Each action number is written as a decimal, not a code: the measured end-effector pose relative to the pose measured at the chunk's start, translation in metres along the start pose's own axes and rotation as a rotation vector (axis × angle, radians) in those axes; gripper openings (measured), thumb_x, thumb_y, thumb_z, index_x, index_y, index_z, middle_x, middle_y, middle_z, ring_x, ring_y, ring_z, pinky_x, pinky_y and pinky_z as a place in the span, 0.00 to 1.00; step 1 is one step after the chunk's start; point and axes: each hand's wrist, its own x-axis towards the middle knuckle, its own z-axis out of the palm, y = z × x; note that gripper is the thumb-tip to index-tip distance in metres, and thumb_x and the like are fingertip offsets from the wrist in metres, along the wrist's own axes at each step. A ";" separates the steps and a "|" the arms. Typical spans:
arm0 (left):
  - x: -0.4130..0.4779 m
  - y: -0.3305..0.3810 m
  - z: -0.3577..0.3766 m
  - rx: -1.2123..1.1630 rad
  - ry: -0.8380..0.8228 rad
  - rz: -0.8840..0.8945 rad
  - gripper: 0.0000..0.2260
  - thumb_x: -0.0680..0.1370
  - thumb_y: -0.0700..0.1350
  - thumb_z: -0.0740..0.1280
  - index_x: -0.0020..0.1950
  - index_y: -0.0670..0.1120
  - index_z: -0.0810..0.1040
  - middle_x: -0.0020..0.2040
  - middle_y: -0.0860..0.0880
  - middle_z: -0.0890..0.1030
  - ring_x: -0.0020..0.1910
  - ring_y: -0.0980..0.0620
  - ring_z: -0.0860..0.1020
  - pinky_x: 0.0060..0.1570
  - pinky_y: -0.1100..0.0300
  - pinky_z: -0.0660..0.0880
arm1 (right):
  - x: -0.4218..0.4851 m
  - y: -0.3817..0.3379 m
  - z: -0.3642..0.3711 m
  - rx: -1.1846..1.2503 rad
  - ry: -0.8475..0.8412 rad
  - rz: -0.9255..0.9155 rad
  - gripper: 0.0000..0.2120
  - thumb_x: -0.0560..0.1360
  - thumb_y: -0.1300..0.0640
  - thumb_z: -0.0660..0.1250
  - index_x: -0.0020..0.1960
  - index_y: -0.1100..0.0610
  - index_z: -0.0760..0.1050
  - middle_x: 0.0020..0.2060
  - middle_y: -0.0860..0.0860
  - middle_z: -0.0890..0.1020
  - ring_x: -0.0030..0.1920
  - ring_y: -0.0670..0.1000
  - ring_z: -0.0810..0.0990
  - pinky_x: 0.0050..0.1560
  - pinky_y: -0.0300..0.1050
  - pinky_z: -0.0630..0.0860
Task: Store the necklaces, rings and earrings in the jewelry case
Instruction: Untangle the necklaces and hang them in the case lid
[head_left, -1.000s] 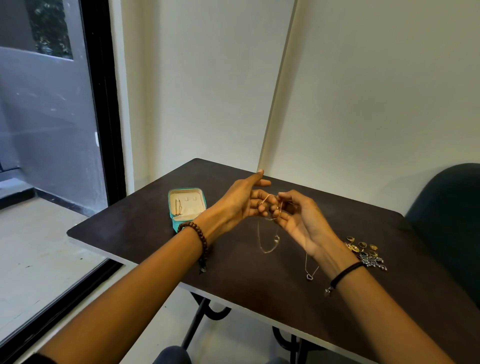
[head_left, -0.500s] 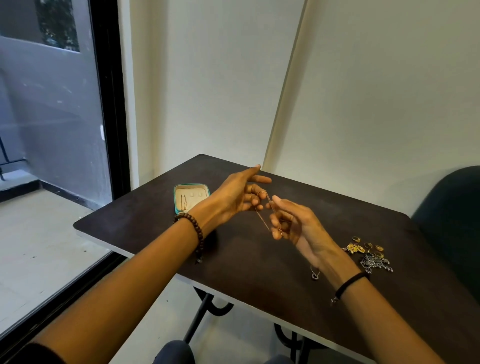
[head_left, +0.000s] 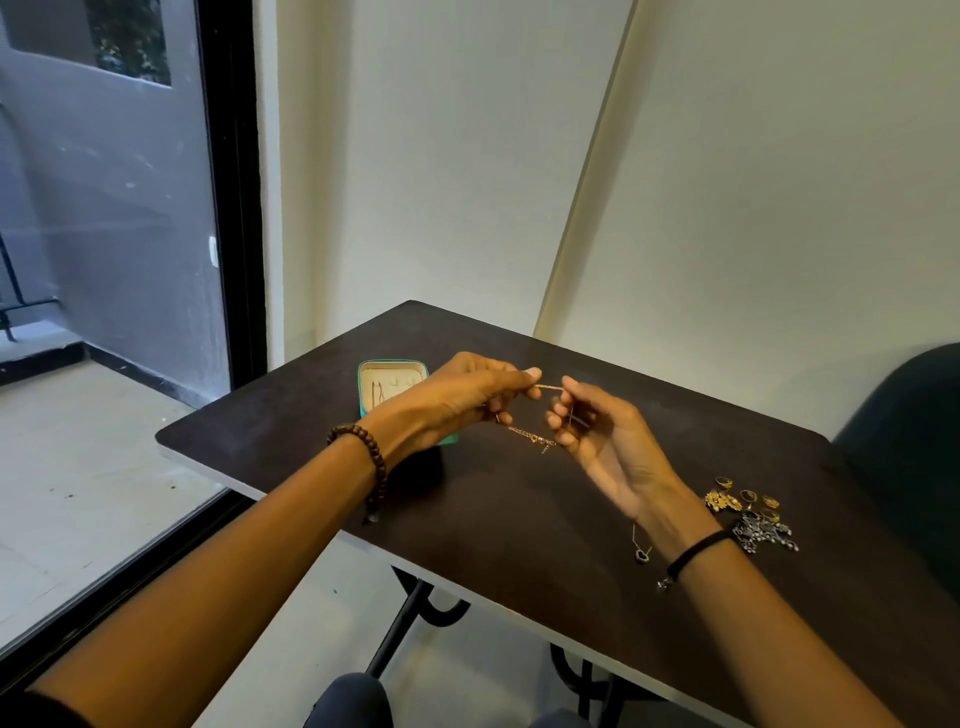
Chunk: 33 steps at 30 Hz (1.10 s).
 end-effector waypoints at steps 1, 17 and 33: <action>0.000 0.000 -0.002 0.001 0.007 0.006 0.15 0.78 0.49 0.69 0.50 0.37 0.84 0.28 0.51 0.70 0.31 0.56 0.69 0.40 0.63 0.77 | 0.002 0.002 0.002 -0.059 -0.001 0.005 0.09 0.78 0.56 0.68 0.40 0.59 0.79 0.36 0.53 0.79 0.35 0.48 0.77 0.31 0.36 0.73; 0.009 -0.014 -0.060 0.007 0.091 0.018 0.15 0.79 0.52 0.68 0.41 0.40 0.81 0.32 0.47 0.71 0.34 0.53 0.71 0.37 0.66 0.77 | 0.061 0.028 0.044 -0.476 -0.166 -0.086 0.13 0.83 0.50 0.63 0.44 0.56 0.78 0.27 0.46 0.65 0.26 0.44 0.61 0.28 0.35 0.62; 0.019 -0.111 -0.142 0.344 0.794 -0.112 0.14 0.81 0.56 0.62 0.61 0.49 0.75 0.56 0.51 0.78 0.56 0.53 0.76 0.52 0.59 0.76 | 0.151 0.049 0.093 -0.499 -0.193 -0.179 0.12 0.82 0.54 0.64 0.45 0.59 0.79 0.37 0.54 0.81 0.41 0.50 0.82 0.58 0.47 0.78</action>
